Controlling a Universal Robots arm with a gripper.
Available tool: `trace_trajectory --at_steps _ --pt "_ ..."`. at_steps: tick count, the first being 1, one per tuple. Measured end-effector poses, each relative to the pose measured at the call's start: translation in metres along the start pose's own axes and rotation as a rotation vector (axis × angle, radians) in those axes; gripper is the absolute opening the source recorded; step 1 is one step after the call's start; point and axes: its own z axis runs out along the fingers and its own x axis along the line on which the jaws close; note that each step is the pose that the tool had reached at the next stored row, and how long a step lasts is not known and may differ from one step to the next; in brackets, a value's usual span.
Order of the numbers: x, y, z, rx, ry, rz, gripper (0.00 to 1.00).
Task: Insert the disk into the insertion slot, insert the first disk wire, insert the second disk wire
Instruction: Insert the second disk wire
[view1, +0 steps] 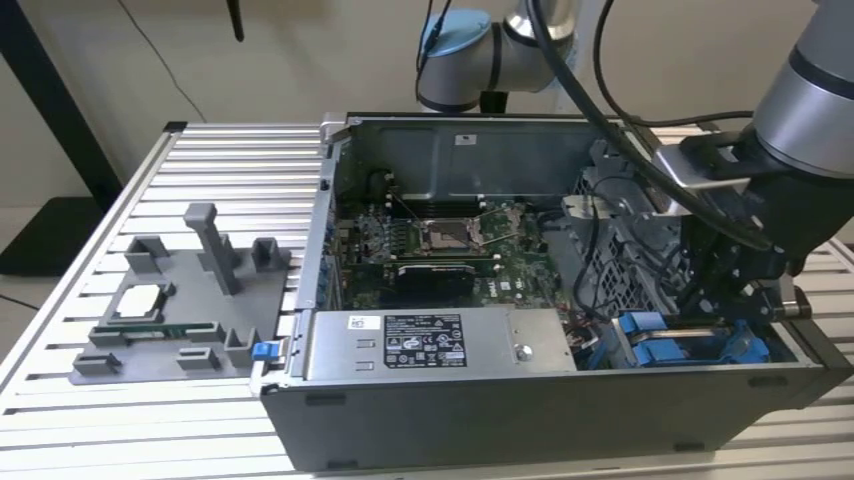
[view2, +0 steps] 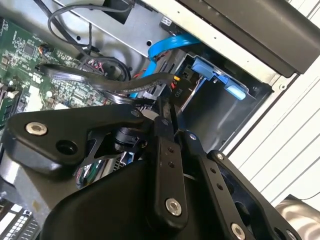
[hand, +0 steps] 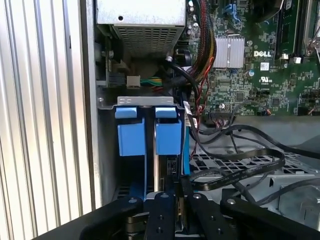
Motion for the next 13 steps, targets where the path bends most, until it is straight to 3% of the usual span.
trace_trajectory --at_steps 9,10,13 --pt "0.0001 0.0002 0.0031 0.0003 -0.002 0.0 0.0" --pt "0.0 0.0001 0.0035 0.0005 -0.0033 0.0 1.0" --pt "0.0001 0.0001 0.0027 0.0003 -0.002 -0.001 1.0"
